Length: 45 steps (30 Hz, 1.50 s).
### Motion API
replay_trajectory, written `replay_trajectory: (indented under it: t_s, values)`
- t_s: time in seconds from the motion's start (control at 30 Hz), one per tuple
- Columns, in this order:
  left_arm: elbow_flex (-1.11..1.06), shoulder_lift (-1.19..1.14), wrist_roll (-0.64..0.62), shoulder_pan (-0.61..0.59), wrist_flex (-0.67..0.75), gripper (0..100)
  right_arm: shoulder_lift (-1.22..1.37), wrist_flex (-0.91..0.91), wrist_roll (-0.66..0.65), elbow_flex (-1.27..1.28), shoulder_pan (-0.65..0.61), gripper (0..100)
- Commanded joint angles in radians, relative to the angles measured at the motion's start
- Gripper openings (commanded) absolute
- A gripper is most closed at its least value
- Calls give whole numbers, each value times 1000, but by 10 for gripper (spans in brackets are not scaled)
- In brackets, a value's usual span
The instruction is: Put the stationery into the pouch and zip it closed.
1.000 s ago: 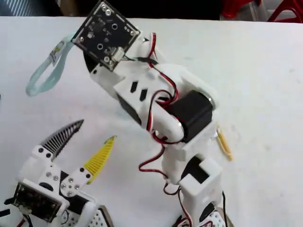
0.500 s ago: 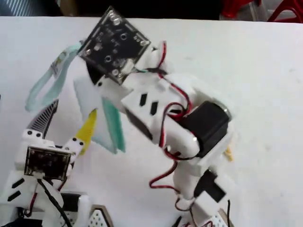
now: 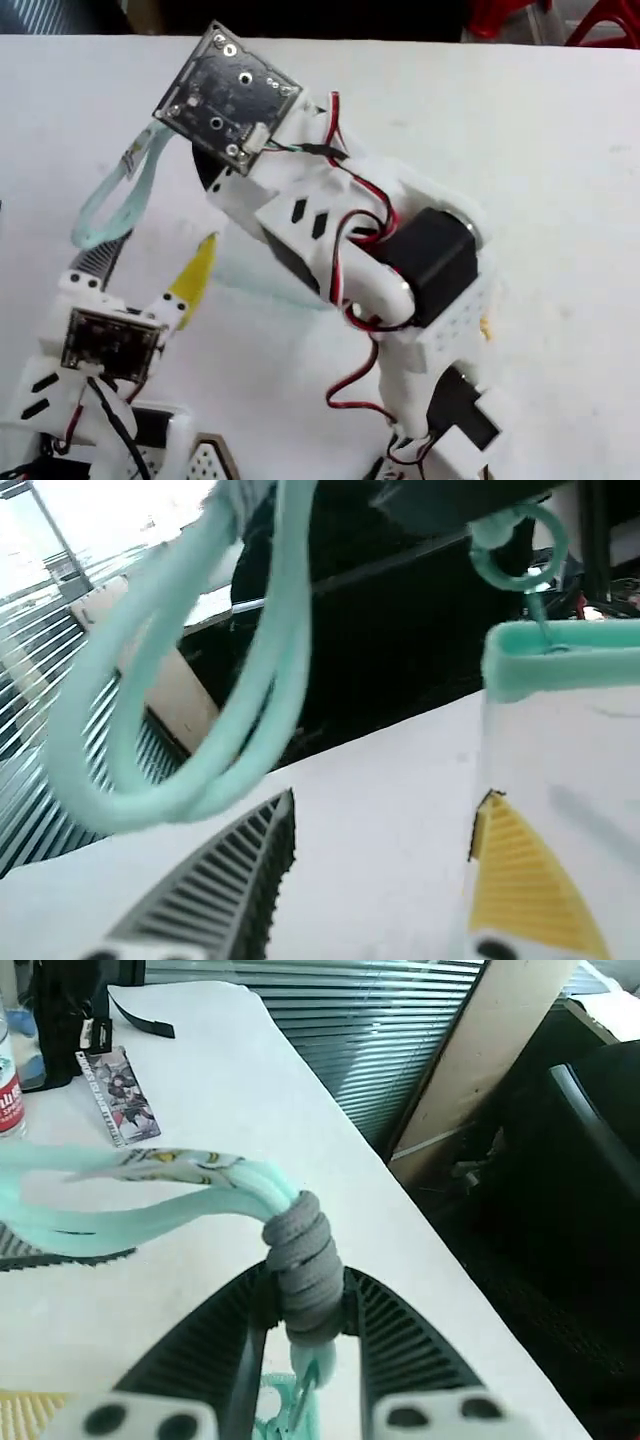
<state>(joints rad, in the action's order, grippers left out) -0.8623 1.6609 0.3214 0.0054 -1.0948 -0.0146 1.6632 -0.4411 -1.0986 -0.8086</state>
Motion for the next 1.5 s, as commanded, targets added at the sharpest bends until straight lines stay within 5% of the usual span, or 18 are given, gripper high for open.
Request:
replay_trajectory:
  t_s: [0.0,0.33,0.6,1.0,1.47]
  values:
    - [3,1,48,127,-38,298,-51,-13,2,-8,-53,17]
    - [6,-136,91,117,25,299,-202,58,-5,40,-147,17]
    - [75,-142,5,62,20,301,-372,54,-6,331,-286,17]
    - [-3,-140,-92,257,6,298,-390,15,-2,341,-277,17]
    - [-141,-140,-192,320,12,237,-390,-30,0,345,-194,17]
